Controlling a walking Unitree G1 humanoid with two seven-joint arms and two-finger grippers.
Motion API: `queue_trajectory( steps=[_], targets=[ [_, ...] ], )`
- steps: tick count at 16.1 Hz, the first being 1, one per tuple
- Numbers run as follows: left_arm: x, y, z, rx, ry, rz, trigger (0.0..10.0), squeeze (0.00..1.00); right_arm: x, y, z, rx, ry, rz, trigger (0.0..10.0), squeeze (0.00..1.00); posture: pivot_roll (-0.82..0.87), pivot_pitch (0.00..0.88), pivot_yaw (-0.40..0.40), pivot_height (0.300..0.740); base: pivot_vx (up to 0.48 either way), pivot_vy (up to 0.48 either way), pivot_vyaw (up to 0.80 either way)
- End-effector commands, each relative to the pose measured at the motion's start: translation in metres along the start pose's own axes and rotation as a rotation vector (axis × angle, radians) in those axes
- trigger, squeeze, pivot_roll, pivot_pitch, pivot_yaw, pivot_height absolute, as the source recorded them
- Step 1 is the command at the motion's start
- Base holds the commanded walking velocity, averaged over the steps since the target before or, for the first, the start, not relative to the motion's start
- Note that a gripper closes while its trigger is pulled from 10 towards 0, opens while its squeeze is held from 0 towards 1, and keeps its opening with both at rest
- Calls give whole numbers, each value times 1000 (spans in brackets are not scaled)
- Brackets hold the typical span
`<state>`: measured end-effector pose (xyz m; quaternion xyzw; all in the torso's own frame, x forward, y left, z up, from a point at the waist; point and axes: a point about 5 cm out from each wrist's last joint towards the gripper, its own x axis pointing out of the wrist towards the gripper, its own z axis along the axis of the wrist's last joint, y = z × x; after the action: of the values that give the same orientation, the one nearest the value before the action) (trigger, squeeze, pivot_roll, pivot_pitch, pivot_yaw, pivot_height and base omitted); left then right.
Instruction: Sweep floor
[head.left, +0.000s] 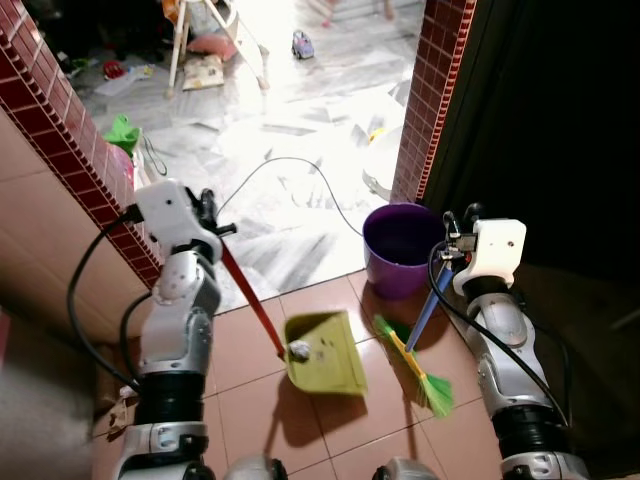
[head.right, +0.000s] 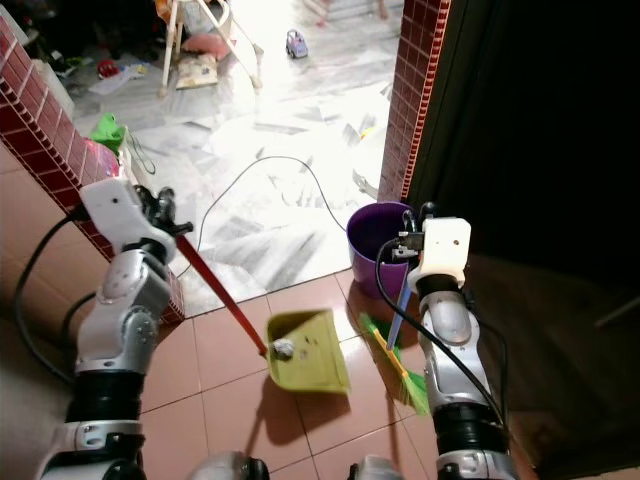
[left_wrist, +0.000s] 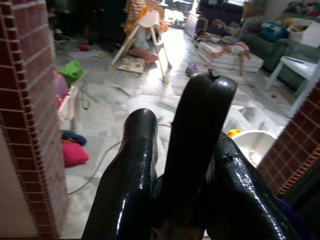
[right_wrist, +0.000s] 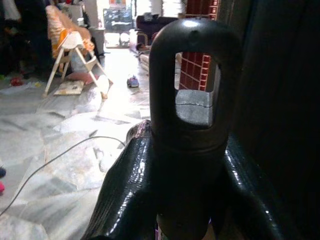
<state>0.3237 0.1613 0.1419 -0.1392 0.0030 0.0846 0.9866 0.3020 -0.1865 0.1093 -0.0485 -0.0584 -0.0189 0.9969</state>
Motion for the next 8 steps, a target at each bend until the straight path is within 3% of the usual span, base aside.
queue_trajectory(
  steps=[1, 3, 6, 8],
  targets=[
    [3, -5, 16, -13, -73, -29, 10000, 0, -1, 3, 3, 21, -7, -8, 10000, 0, -130, 0, 118, 740, 0, 0, -800],
    [5, -5, 19, -25, -97, -38, 10000, 0, -2, 1, 2, 17, -11, -16, 10000, 0, -155, 0, 107, 740, 0, 0, -800],
    [10, 3, 36, -45, -178, 38, 10000, 0, 0, -8, 3, 5, -10, -14, 10000, 0, -159, 0, 103, 740, 0, 0, -800],
    [11, 6, 60, -25, -269, 65, 10000, 0, 0, -11, 0, 5, -2, -14, 10000, 0, -136, 0, 94, 740, 0, 0, -628]
  ],
)
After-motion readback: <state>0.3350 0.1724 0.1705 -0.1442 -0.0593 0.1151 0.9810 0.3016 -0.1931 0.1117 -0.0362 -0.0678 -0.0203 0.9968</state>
